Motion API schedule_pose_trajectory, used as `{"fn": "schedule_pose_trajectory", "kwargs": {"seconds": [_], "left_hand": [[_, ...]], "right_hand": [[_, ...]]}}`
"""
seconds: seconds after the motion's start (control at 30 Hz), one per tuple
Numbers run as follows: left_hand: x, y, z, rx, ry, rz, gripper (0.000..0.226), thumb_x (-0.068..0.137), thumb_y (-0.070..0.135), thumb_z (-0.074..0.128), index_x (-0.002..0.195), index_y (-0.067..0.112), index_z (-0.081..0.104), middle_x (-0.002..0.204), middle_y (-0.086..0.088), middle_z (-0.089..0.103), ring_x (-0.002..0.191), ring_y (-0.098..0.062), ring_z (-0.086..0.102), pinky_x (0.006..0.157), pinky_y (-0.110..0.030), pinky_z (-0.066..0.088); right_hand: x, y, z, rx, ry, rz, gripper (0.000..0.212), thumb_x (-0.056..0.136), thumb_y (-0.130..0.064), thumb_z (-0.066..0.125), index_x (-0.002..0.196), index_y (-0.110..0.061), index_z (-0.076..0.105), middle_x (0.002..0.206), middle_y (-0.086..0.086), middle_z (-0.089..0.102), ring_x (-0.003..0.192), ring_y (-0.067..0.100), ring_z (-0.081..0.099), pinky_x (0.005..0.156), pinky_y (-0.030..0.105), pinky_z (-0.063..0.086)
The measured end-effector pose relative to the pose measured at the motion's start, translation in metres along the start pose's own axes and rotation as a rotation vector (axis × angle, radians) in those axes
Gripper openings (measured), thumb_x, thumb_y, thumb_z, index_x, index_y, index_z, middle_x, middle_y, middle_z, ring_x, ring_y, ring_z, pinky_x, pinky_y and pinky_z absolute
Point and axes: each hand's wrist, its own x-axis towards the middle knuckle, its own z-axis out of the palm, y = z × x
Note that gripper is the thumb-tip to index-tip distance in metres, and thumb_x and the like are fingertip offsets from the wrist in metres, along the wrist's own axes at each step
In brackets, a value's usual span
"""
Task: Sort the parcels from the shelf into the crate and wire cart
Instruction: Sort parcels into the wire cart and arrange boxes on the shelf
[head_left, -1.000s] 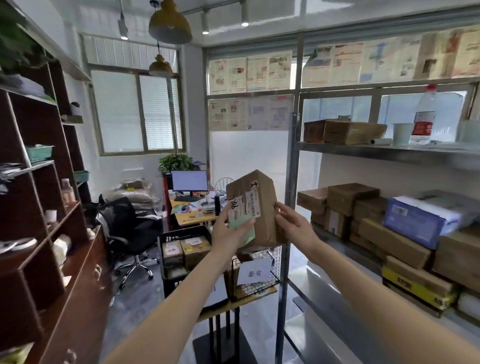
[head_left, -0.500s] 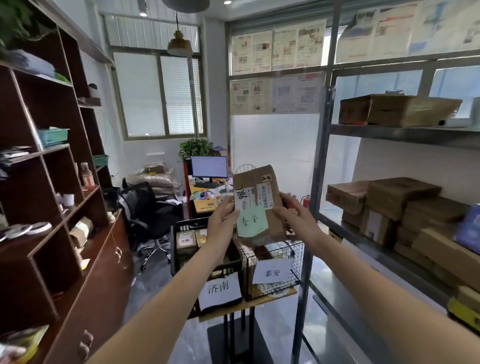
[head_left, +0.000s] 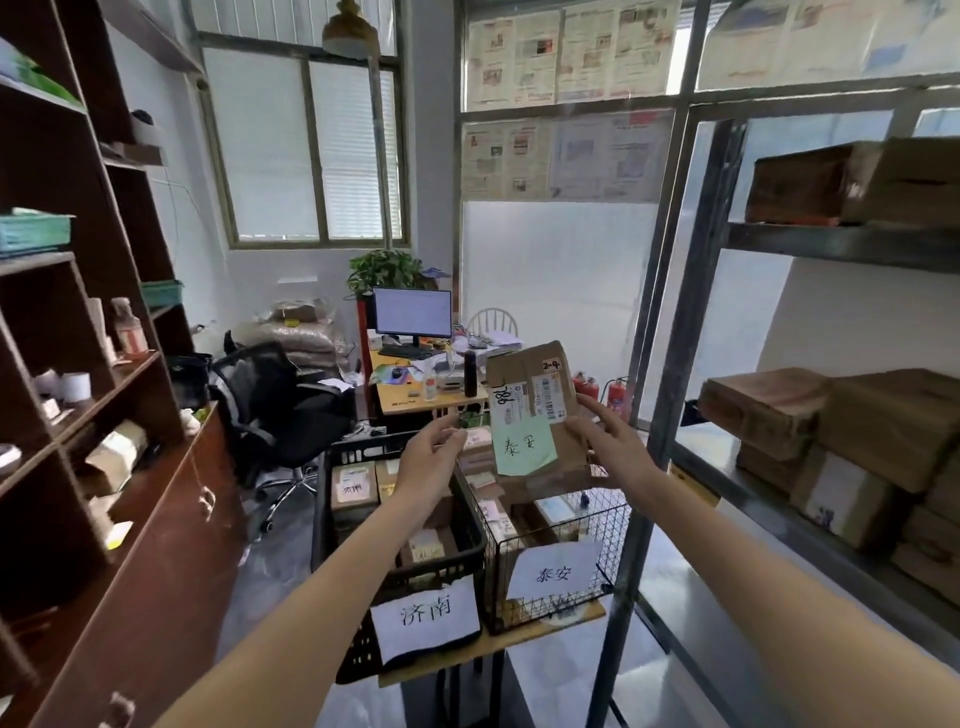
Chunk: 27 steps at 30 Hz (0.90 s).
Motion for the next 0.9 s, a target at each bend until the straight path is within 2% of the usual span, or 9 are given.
{"fn": "schedule_pose_trajectory", "kwargs": {"seconds": [0.17, 0.27, 0.33, 0.43, 0.53, 0.67, 0.77, 0.83, 0.9], "left_hand": [[0.085, -0.037, 0.005, 0.183, -0.062, 0.018, 0.037, 0.103, 0.031, 0.057, 0.14, 0.026, 0.057, 0.123, 0.006, 0.062, 0.115, -0.016, 0.058, 0.082, -0.025, 0.046], [0.129, -0.06, 0.008, 0.271, -0.111, 0.007, 0.039, 0.102, 0.034, 0.057, 0.14, 0.027, 0.056, 0.125, 0.005, 0.062, 0.115, -0.016, 0.059, 0.087, -0.028, 0.045], [0.156, -0.076, 0.01, 0.302, -0.135, -0.002, 0.04, 0.102, 0.035, 0.057, 0.142, 0.028, 0.055, 0.126, 0.004, 0.062, 0.113, -0.016, 0.059, 0.088, -0.03, 0.045], [0.188, -0.101, 0.018, 0.333, -0.167, -0.008, 0.041, 0.102, 0.031, 0.059, 0.143, 0.026, 0.054, 0.124, 0.003, 0.064, 0.108, -0.015, 0.06, 0.081, -0.028, 0.045], [0.214, -0.127, 0.028, 0.4, -0.216, -0.013, 0.043, 0.101, 0.029, 0.06, 0.143, 0.024, 0.054, 0.125, 0.005, 0.063, 0.109, -0.015, 0.06, 0.087, -0.03, 0.047], [0.252, -0.164, 0.044, 0.487, -0.255, -0.036, 0.046, 0.099, 0.033, 0.062, 0.143, 0.025, 0.055, 0.137, 0.001, 0.061, 0.121, -0.02, 0.059, 0.103, -0.04, 0.049], [0.28, -0.192, 0.061, 0.533, -0.279, -0.07, 0.046, 0.101, 0.032, 0.06, 0.145, 0.023, 0.053, 0.139, 0.0, 0.058, 0.125, -0.019, 0.056, 0.105, -0.037, 0.047], [0.298, -0.213, 0.075, 0.568, -0.298, -0.094, 0.046, 0.101, 0.031, 0.06, 0.146, 0.022, 0.053, 0.141, 0.0, 0.057, 0.129, -0.019, 0.054, 0.106, -0.035, 0.044], [0.318, -0.234, 0.091, 0.577, -0.315, -0.128, 0.046, 0.101, 0.03, 0.061, 0.145, 0.021, 0.053, 0.143, 0.0, 0.056, 0.131, -0.019, 0.053, 0.109, -0.035, 0.043]], "right_hand": [[0.081, 0.018, -0.005, -0.046, 0.05, 0.06, 0.049, 0.096, -0.039, 0.066, 0.142, -0.045, 0.051, 0.121, 0.002, 0.064, 0.102, 0.021, 0.067, 0.079, 0.044, 0.062], [0.121, 0.031, -0.007, -0.09, 0.076, 0.11, 0.04, 0.097, -0.037, 0.066, 0.133, -0.048, 0.053, 0.12, 0.002, 0.066, 0.103, 0.024, 0.067, 0.073, 0.039, 0.06], [0.144, 0.045, -0.006, -0.121, 0.092, 0.139, 0.04, 0.099, -0.034, 0.064, 0.135, -0.045, 0.052, 0.111, -0.004, 0.069, 0.097, 0.019, 0.068, 0.067, 0.035, 0.058], [0.175, 0.075, -0.004, -0.178, 0.098, 0.201, 0.04, 0.1, -0.034, 0.062, 0.137, -0.042, 0.052, 0.1, -0.009, 0.07, 0.091, 0.015, 0.067, 0.073, 0.039, 0.059], [0.206, 0.108, -0.001, -0.2, 0.086, 0.261, 0.04, 0.099, -0.033, 0.064, 0.137, -0.041, 0.055, 0.1, -0.005, 0.071, 0.088, 0.017, 0.069, 0.08, 0.047, 0.062], [0.25, 0.155, 0.001, -0.201, 0.029, 0.332, 0.043, 0.099, -0.03, 0.064, 0.14, -0.037, 0.054, 0.101, -0.003, 0.07, 0.084, 0.015, 0.07, 0.057, 0.031, 0.059], [0.287, 0.201, -0.001, -0.224, -0.037, 0.371, 0.044, 0.098, -0.026, 0.066, 0.14, -0.033, 0.054, 0.101, -0.001, 0.07, 0.085, 0.014, 0.071, 0.055, 0.025, 0.057], [0.31, 0.235, -0.003, -0.238, -0.093, 0.418, 0.046, 0.097, -0.028, 0.068, 0.14, -0.034, 0.053, 0.105, -0.003, 0.068, 0.089, 0.015, 0.071, 0.06, 0.026, 0.06], [0.333, 0.273, -0.005, -0.234, -0.139, 0.484, 0.048, 0.093, -0.032, 0.072, 0.137, -0.039, 0.054, 0.113, 0.001, 0.067, 0.094, 0.019, 0.071, 0.073, 0.035, 0.064]]}}
